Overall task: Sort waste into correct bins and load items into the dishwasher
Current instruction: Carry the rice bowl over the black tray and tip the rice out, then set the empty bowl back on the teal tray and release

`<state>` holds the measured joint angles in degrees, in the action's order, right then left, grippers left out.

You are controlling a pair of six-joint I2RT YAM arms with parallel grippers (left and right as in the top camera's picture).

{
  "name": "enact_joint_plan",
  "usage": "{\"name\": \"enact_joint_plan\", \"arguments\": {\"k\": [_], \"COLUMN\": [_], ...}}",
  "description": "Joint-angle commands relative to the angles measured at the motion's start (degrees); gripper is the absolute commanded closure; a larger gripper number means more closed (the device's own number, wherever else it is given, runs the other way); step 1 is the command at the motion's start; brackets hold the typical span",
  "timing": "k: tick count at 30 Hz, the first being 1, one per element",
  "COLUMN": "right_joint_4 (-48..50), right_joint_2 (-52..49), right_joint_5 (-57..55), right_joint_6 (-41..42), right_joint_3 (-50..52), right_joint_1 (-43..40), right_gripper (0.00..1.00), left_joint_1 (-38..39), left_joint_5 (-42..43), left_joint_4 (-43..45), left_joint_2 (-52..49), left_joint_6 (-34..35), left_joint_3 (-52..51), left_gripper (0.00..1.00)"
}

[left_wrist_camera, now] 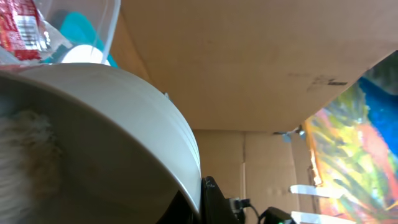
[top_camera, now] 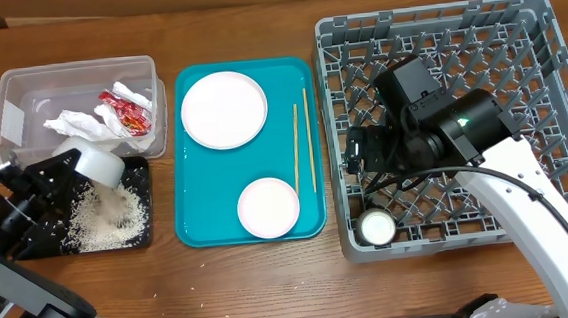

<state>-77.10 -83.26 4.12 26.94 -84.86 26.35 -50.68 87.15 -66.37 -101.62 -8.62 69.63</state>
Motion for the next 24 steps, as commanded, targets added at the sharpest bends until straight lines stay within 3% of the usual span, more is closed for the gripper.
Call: {"name": "enact_joint_plan", "arguments": {"k": [1, 17, 21, 24], "right_joint_4": [0.2, 0.2, 0.2, 0.0], "right_joint_2": [0.1, 0.1, 0.1, 0.1], "right_joint_5": [0.0, 0.0, 0.0, 0.0], "right_joint_6": [-0.4, -0.4, -0.4, -0.4], "right_joint_3": [-0.7, -0.7, -0.7, -0.7], "right_joint_1": [0.0, 0.0, 0.0, 0.0], "right_gripper": [0.02, 0.02, 0.02, 0.02], "left_joint_1": [-0.4, -0.8, -1.0, -2.5], "left_joint_5": [3.5, 3.5, 1.4, -6.9], "left_joint_4": [-1.4, -2.8, -4.6, -2.2], "left_joint_2": [0.7, 0.7, 1.7, 1.7], "left_joint_6": [2.0, 1.7, -7.1, -0.6], "left_joint_3": [-0.4, -0.4, -0.2, 0.3], "left_gripper": [0.96, 0.96, 0.96, 0.96]}}
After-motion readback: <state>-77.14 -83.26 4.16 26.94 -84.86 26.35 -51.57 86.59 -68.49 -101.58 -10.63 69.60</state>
